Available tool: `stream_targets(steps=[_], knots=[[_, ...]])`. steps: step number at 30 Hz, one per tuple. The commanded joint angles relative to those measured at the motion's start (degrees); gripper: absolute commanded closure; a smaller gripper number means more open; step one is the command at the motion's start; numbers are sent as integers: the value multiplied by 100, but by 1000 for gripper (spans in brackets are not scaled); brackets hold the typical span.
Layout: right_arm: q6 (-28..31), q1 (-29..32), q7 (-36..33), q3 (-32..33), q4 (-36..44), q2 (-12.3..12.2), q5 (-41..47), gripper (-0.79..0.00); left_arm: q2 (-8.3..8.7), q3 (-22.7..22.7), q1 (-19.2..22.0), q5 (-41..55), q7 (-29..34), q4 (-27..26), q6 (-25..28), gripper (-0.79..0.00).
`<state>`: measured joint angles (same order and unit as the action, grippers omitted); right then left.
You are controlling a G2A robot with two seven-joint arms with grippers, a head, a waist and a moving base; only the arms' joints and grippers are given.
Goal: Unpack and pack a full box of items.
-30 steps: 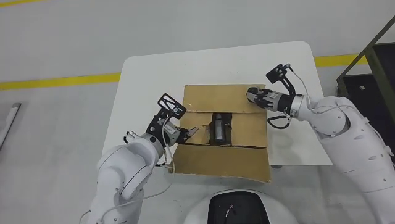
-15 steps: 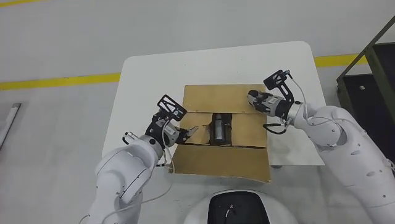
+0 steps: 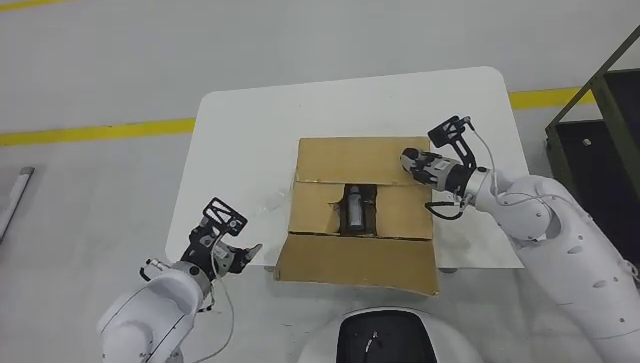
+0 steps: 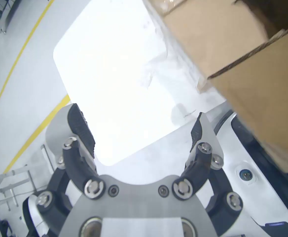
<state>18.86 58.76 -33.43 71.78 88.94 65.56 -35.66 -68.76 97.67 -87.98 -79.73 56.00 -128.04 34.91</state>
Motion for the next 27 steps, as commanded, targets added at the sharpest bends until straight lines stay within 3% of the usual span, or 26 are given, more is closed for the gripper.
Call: stream_targets(steps=[1, 8, 9, 10, 13, 15, 27], knots=[[4, -13, -15, -15, -13, 1, 7, 0, 14, -7, -178, -182, -77, 129, -4, -785], [-5, -55, -20, -29, -66, 0, 15, 0, 42, -471, -376, -413, -361, 600, 188, -785], [-3, -58, -24, -23, -66, -2, 18, 0, 45, -545, -367, -407, -370, 680, 228, -708], [1, -58, -24, -16, -70, -4, 33, 0, 53, -610, -342, -457, -348, 722, 301, -453], [0, -62, -33, -6, -87, -7, 53, 0, 67, -757, -275, -424, -320, 893, 403, -132], [-4, -65, -37, -9, -97, -8, 59, 0, 71, -818, -231, -320, -334, 1019, 401, 0], [7, -119, -46, -37, -173, -11, 99, 0, 131, -1169, 5, 65, -259, 1038, 719, 0]])
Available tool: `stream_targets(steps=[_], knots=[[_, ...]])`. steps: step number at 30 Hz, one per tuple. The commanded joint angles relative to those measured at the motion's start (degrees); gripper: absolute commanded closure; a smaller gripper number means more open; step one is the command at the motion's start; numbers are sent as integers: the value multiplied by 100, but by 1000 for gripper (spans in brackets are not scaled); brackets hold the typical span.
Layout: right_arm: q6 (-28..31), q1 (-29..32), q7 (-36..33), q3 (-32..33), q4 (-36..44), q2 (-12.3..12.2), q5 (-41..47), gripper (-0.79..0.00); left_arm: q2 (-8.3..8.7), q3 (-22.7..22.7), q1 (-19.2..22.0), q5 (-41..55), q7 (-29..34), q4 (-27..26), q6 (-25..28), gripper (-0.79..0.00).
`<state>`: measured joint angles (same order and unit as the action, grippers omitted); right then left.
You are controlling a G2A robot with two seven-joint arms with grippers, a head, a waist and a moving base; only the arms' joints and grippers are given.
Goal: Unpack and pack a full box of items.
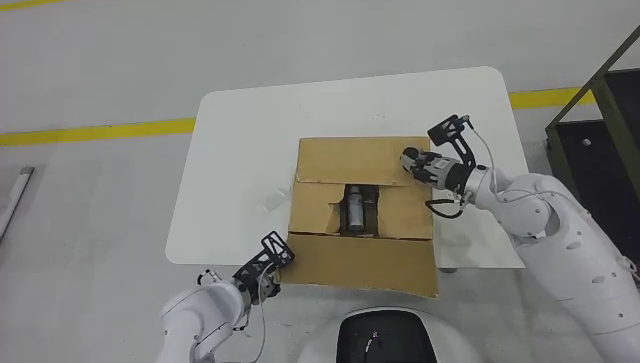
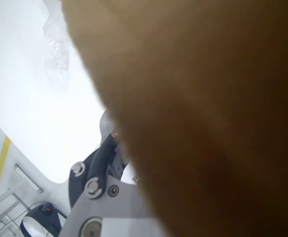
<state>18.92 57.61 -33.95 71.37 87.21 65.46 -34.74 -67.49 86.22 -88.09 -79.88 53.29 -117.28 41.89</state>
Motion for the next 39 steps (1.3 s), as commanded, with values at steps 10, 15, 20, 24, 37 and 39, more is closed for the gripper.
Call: stream_targets(steps=[10, 15, 20, 24, 37, 39], knots=[[-1, 16, -1, 102, 82, -25, 58, 0, 51, -257, 434, 767, -264, -539, 235, 0], [-55, 64, 102, 221, 217, -39, 157, 0, 57, -451, 883, 1111, -361, -468, 143, -785], [-163, 178, 154, 456, 455, -70, 322, 0, 31, -835, 1525, 917, -467, -128, -179, -785], [-429, 354, 246, 617, 815, -100, 117, 0, -11, -1231, 2006, 649, -555, 265, -495, -585], [-1865, 1201, 1638, -104, 1939, 5, -1605, 0, -35, -1520, 2440, 574, -658, 870, -952, -314], [-2047, 1204, 1803, -335, 1825, 48, -1802, 0, -22, -1473, 2410, 586, -672, 855, -966, -345]])
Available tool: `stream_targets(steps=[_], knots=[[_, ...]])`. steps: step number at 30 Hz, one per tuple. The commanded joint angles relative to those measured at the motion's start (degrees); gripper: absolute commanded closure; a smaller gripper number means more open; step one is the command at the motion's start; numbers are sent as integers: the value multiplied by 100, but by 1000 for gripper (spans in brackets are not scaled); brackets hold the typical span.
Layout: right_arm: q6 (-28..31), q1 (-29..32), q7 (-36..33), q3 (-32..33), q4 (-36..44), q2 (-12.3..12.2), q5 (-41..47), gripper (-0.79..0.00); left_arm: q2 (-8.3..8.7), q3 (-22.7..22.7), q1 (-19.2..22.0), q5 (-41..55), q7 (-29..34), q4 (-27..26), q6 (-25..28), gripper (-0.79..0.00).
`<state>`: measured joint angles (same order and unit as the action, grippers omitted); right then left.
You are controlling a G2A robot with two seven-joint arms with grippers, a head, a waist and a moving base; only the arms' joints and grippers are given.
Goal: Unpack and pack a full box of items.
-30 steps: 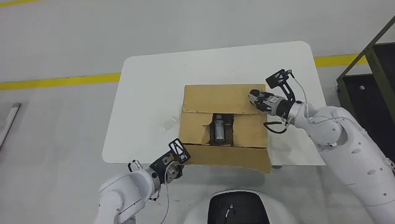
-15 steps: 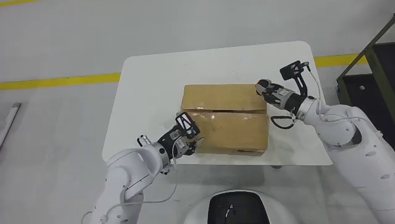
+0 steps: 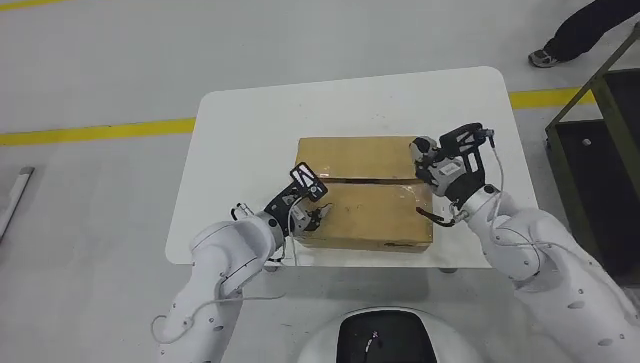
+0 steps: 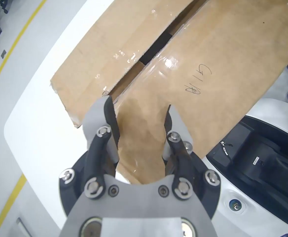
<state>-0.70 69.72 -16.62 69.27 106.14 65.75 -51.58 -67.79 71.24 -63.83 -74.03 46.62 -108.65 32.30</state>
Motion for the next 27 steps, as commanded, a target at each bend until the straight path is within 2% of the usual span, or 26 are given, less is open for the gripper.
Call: stream_targets(steps=[1, 3, 5, 8, 10, 11, 12, 13, 15, 19, 22, 27], knots=[[-132, -28, 89, -241, -162, 38, -232, 0, 13, 51, -40, 23, -12, -21, -18, -409], [-292, -108, 153, -432, -337, 78, -476, 0, 29, 107, -89, 42, -2, -65, -13, -486], [-442, -201, 172, -576, -500, 117, -639, 0, 47, 195, -159, 73, 17, -133, -57, -785], [-549, -293, 207, -720, -631, 171, -684, 0, 86, 427, -358, 52, 103, -428, -195, -785], [-578, -320, 209, -754, -675, 198, -627, 0, 119, 666, -577, -71, 251, -674, -408, -292], [-592, -330, 213, -762, -697, 208, -633, 0, 137, 809, -701, -189, 301, -820, -536, -200], [-599, -338, 220, -769, -706, 217, -636, 0, 148, 933, -851, -181, 311, -927, -656, -34], [-600, -342, 216, -773, -717, 226, -628, 0, 163, 1096, -984, -284, 368, -1025, -814, 0], [-610, -351, 219, -774, -728, 242, -630, 0, 195, 1301, -1238, -667, 480, -1204, -958, 0], [-578, -371, 189, -783, -743, 268, -663, 0, 204, 1551, -1618, -979, 455, -1061, -1495, 0], [-550, -385, 158, -775, -748, 286, -662, 0, 187, 1415, -1665, -1049, 395, -802, -1694, 0], [-518, -393, 116, -735, -740, 308, -724, 0, 135, 857, -1390, -994, 325, -291, -1617, 0]])
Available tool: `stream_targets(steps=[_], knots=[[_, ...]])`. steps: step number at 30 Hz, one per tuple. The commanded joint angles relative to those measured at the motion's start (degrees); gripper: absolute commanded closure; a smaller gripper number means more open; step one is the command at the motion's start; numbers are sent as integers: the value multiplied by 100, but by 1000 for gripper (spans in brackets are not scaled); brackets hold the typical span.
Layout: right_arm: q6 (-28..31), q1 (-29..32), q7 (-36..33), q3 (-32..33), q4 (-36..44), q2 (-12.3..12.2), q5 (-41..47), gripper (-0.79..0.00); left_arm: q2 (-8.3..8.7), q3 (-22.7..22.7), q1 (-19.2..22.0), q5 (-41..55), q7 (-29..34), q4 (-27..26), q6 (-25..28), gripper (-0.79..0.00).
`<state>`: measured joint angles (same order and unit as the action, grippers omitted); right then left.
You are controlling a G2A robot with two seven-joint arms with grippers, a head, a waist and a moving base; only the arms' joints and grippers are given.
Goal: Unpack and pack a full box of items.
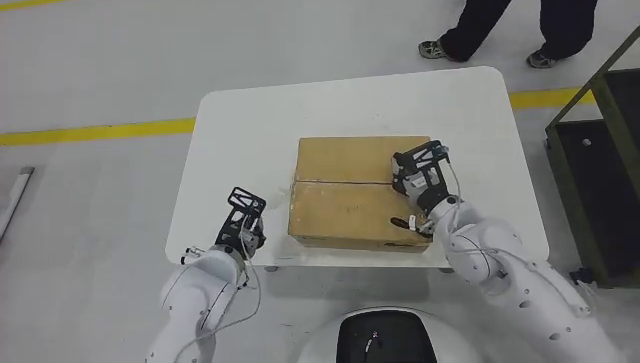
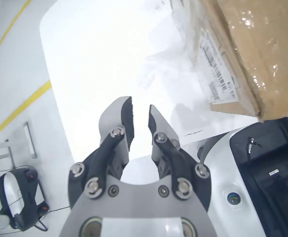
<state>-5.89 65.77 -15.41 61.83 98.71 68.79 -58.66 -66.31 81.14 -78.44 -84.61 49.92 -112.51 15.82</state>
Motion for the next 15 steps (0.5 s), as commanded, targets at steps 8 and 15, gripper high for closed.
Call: stream_targets(steps=[8, 15], knots=[[8, 31, -117, 164, 61, 20, -97, 0, -59, -736, 535, 334, 17, 281, 653, 0], [81, 26, -243, 318, 115, 28, -136, 0, -96, -1101, 845, 372, -80, 367, 867, 0]])
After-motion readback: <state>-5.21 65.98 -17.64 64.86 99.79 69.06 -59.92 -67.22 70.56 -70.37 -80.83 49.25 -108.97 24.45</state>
